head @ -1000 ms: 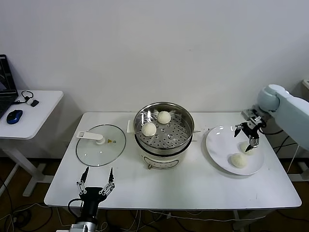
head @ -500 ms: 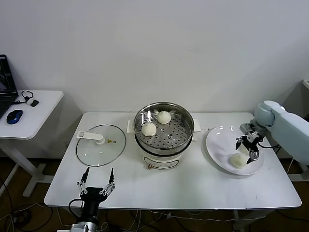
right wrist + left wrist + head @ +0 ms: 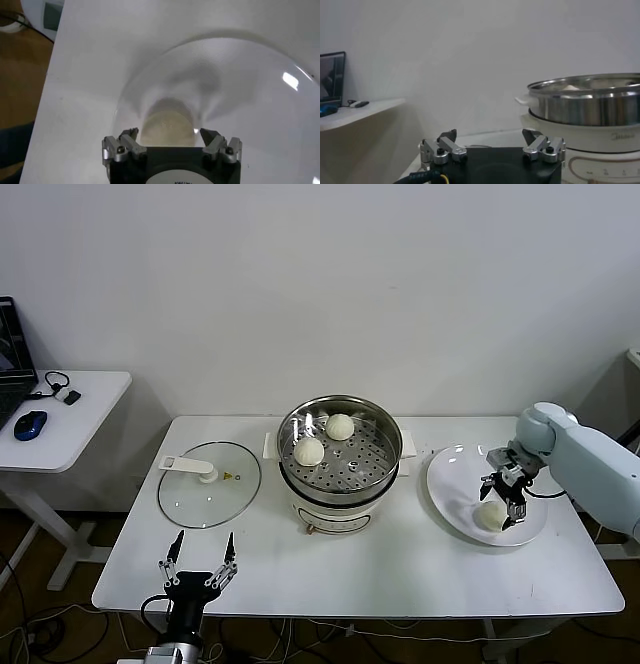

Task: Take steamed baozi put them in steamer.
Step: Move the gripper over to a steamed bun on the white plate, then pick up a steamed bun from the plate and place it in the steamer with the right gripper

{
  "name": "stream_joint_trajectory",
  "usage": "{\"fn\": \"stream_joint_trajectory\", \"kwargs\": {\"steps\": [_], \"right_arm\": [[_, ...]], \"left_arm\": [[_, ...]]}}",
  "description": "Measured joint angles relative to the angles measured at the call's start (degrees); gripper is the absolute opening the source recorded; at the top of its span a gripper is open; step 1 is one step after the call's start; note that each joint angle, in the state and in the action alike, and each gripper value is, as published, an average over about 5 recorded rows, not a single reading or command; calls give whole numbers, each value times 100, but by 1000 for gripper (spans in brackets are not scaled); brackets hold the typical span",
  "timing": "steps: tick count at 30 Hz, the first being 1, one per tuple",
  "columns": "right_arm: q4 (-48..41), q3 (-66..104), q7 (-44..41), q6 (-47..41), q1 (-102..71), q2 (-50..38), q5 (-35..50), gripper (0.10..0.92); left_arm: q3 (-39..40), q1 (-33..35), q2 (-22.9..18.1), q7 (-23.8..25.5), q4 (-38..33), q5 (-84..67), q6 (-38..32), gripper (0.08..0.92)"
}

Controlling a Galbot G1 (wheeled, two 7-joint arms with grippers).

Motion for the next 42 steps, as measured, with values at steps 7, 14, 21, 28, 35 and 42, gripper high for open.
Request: {"fn": "stream_joint_trajectory", "kwargs": {"steps": [7,14,21,28,35,42], "right_arm": [[-33,71,-13,14,-50,16,-124,823],[-45,152,-25,21,-113,37,-230,774],[-51,208,-38,34,-129,44,-281,665],[7,190,-62,58,-66,-10,-243,653],[215,9,-135,125,179,-137,-91,653],[701,-497,-249,222,789,-317,266,653]], "left_arm": [[3,-19,0,0,0,-4,14,823],[12,-23,-1,-3,4,-4,15,823],[18,-16,-6,-6,5,6,15,823],[30,-18,-32,-8,0,4,23,823],[33,-32,-39,-6,9,20,22,823],[61,-64,-39,-7,24,46,53,823]]}}
